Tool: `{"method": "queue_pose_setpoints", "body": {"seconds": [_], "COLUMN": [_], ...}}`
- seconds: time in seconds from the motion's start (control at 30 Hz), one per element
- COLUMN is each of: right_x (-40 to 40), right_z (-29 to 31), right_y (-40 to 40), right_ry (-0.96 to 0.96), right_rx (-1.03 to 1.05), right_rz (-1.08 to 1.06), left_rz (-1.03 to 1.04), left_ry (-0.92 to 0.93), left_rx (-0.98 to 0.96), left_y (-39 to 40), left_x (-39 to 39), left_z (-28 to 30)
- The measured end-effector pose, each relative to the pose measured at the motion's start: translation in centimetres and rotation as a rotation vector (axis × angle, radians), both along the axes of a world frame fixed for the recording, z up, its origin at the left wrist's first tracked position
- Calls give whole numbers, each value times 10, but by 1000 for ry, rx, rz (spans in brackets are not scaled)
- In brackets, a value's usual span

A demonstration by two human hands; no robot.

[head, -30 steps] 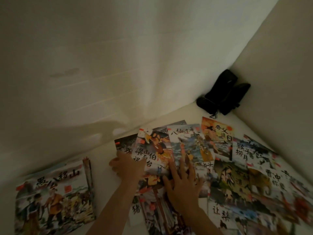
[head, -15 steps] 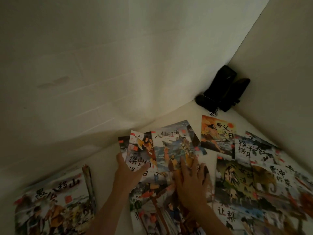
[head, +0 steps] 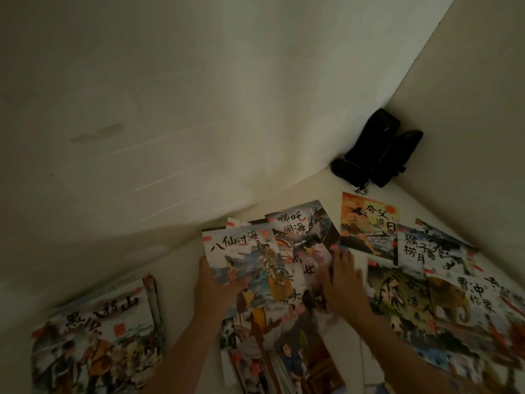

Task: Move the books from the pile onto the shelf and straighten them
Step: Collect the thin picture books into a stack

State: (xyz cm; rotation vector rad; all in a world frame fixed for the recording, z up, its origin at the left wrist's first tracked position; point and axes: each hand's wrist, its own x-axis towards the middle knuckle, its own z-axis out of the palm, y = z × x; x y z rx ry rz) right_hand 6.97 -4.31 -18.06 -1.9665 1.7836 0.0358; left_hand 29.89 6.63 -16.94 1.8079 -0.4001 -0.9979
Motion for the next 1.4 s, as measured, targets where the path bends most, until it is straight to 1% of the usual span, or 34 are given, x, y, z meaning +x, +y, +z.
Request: {"method": "queue_pose_setpoints", "body": {"seconds": [0.03, 0.17, 0.23, 0.3, 0.4, 0.43, 0.5, 0.53, 0.57, 0.63, 0.7, 0.77, 0.8, 0.83, 0.87, 0.9, 0.97, 1.0, 1.07, 1.17, 1.2, 1.3, 1.4], "right_x": [6, 38, 51, 60, 52, 43, 23, 15, 9, 5, 4, 11, 17, 23, 29, 34, 39, 38, 34, 27, 25, 22, 24], "right_z": [-4, -3, 2, 9, 27, 33, 45, 53, 64, 78, 88, 91, 90, 89, 88, 84, 78, 76, 73, 74, 73, 58, 56], "right_y": [3, 36, 49, 63, 60, 51, 23, 7, -6, -27, -39, -34, -27, -18, -9, -3, -1, -4, -11, -14, -15, -13, -17], "right_ry": [-2, -107, -144, -205, -382, -415, -399, -424, -470, -553, -713, -907, -937, -915, -899, -903, -982, -1027, -1056, -1124, -1084, -837, -776], "right_rx": [2, -25, 26, 93, 198, 153, -62, -108, -93, -1, 143, 427, 508, 502, 433, 335, 173, 122, -5, -78, -103, -128, -119], "right_rz": [16, -44, -45, 9, 18, 15, 11, 0, 0, 22, 68, 99, 167, 267, 332, 348, 278, 243, 224, 216, 227, 238, 228], "left_rz": [-11, -43, -59, -48, 3, 22, 16, -9, -46, -109, -92, -54, -35, -29, -35, -53, -93, -114, -130, -131, -151, -180, -175], "left_ry": [3, -18, -26, 21, 22, 39, 49, 53, 43, -35, -86, -119, -150, -186, -223, -261, -307, -296, -270, -344, -355, -300, -295], "left_rx": [-11, -42, -46, -42, -56, -81, -126, -162, -191, -230, -297, -330, -334, -365, -396, -424, -459, -486, -491, -485, -475, -454, -438], "left_y": [0, 0, 2, 1, -1, -1, 2, 4, 7, 11, 13, 16, 17, 17, 16, 14, 7, 2, -5, -12, -13, -15, -21], "left_x": [-1, -9, -13, -18, -24, -25, -24, -21, -17, -8, -2, 2, 4, 4, 5, 5, 4, 3, 2, 3, 4, 1, 1], "left_z": [1, 6, 10, 6, 8, 9, 10, 12, 17, 28, 45, 61, 68, 76, 84, 91, 103, 108, 107, 96, 92, 73, 63]}}
